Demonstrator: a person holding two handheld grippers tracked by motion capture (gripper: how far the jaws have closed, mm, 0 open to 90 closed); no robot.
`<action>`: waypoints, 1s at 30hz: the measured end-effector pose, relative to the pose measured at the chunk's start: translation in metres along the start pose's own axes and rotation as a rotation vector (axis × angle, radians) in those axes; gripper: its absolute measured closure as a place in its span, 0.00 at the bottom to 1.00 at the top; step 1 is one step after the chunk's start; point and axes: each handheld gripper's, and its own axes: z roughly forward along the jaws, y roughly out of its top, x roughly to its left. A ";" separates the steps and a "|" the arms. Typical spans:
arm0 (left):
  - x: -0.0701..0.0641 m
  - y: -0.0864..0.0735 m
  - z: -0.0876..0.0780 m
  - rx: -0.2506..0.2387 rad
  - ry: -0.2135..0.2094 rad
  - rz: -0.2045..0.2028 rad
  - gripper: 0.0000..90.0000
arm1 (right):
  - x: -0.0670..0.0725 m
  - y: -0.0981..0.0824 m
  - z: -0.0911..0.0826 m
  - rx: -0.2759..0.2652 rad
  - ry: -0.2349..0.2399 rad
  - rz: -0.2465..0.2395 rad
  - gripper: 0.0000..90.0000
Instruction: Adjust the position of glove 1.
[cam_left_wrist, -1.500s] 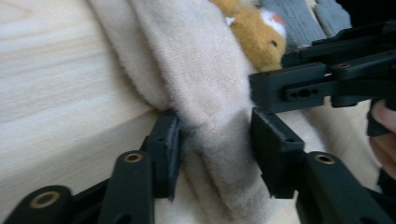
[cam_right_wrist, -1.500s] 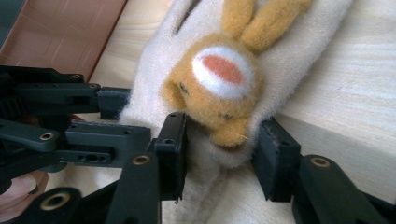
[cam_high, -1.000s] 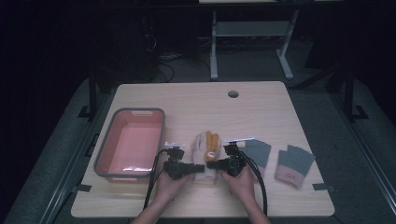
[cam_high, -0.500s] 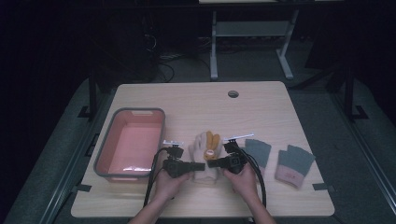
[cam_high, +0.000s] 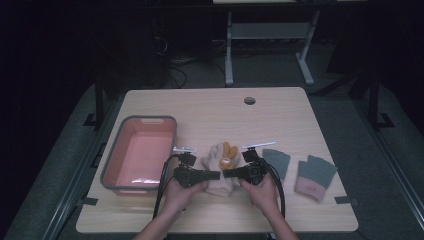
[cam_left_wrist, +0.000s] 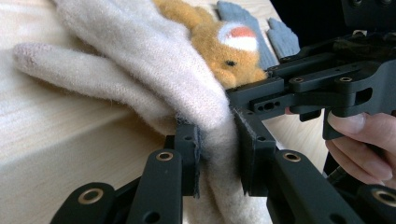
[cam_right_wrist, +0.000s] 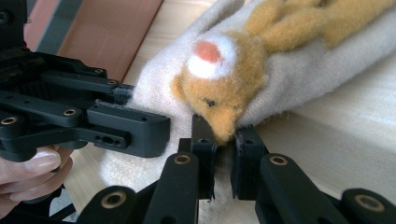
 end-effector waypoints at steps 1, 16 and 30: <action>0.000 0.001 -0.001 0.000 -0.002 0.000 0.80 | 0.001 0.001 -0.001 0.001 -0.001 0.004 0.91; -0.008 0.018 -0.024 -0.045 -0.020 0.057 0.81 | 0.020 0.017 -0.015 -0.043 0.023 -0.030 0.91; -0.013 0.037 -0.048 -0.096 -0.034 0.084 0.81 | 0.040 0.040 -0.027 -0.068 0.036 -0.067 0.91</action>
